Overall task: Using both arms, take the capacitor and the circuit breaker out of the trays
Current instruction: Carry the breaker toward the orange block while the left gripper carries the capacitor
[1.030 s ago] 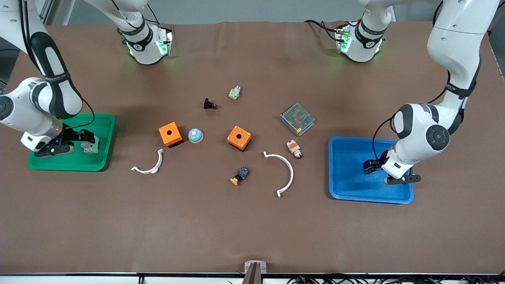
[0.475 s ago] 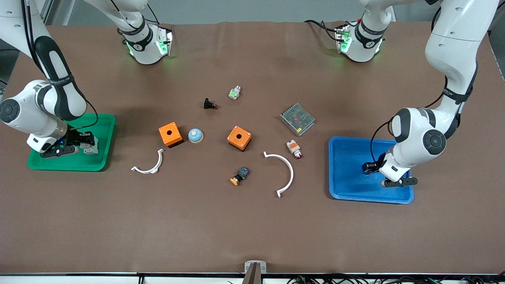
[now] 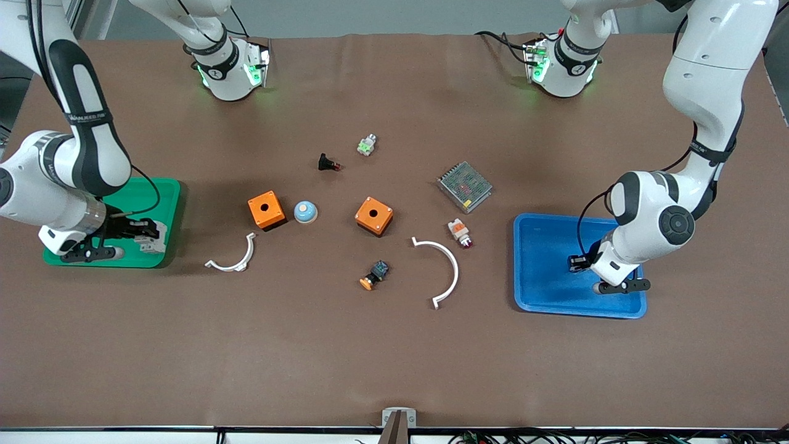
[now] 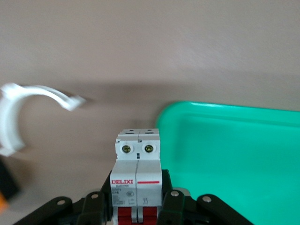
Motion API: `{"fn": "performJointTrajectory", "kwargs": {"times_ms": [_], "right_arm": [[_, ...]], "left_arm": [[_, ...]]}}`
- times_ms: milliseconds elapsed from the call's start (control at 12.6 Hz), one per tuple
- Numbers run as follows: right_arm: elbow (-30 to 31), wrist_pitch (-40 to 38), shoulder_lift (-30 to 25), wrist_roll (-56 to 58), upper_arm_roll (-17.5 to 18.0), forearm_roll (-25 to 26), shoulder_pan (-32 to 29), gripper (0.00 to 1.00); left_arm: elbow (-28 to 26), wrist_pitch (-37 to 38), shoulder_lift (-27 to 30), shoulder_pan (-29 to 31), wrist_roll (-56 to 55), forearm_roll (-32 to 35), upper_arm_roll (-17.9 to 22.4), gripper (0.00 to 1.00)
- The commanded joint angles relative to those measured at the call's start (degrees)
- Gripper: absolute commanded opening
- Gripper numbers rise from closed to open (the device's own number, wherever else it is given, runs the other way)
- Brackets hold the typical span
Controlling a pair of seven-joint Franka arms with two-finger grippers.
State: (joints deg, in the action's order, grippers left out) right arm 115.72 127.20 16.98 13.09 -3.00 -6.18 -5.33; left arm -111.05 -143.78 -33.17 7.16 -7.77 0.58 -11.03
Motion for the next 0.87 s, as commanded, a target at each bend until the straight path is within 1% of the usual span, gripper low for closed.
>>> {"fn": "performJointTrajectory", "kwargs": {"times_ms": [0, 79, 158, 238, 475, 634, 792], "right_arm": [[-2.7, -1.6, -0.2, -16.0, -0.3, -0.4, 9.4, 0.01], [-4.0, -1.6, 0.1, -22.6, -0.3, -0.3, 12.7, 0.01], [-5.6, -1.5, 0.7, -28.3, -0.2, -0.3, 15.6, 0.01], [-7.4, -1.3, 2.9, -33.3, -0.3, -0.3, 18.5, 0.01], [-13.9, -0.6, 10.1, -45.5, -0.3, 0.0, 24.9, 0.01], [-15.2, 0.1, 13.4, -50.1, -0.5, 1.0, 27.6, 0.01], [-14.9, 1.7, 14.9, -53.2, -0.5, 4.2, 28.2, 0.02]], "left_arm": [[0.4, 0.8, 0.9, 0.0, 0.4, 0.7, -0.4, 0.05], [0.0, 1.3, 2.7, 0.1, 0.3, 0.7, -0.6, 0.02], [0.0, 2.6, 4.7, 0.1, 0.3, 0.7, -0.8, 0.01], [0.0, 5.2, 6.8, 0.0, 0.0, 0.7, -1.3, 0.01], [0.0, 11.5, 12.0, -1.3, -6.7, 0.7, -5.2, 0.01], [-0.4, 12.4, 13.1, -4.5, -14.9, 0.7, -7.1, 0.01], [-0.2, 12.5, 13.1, -10.6, -25.1, 0.7, -7.1, 0.0]]}}
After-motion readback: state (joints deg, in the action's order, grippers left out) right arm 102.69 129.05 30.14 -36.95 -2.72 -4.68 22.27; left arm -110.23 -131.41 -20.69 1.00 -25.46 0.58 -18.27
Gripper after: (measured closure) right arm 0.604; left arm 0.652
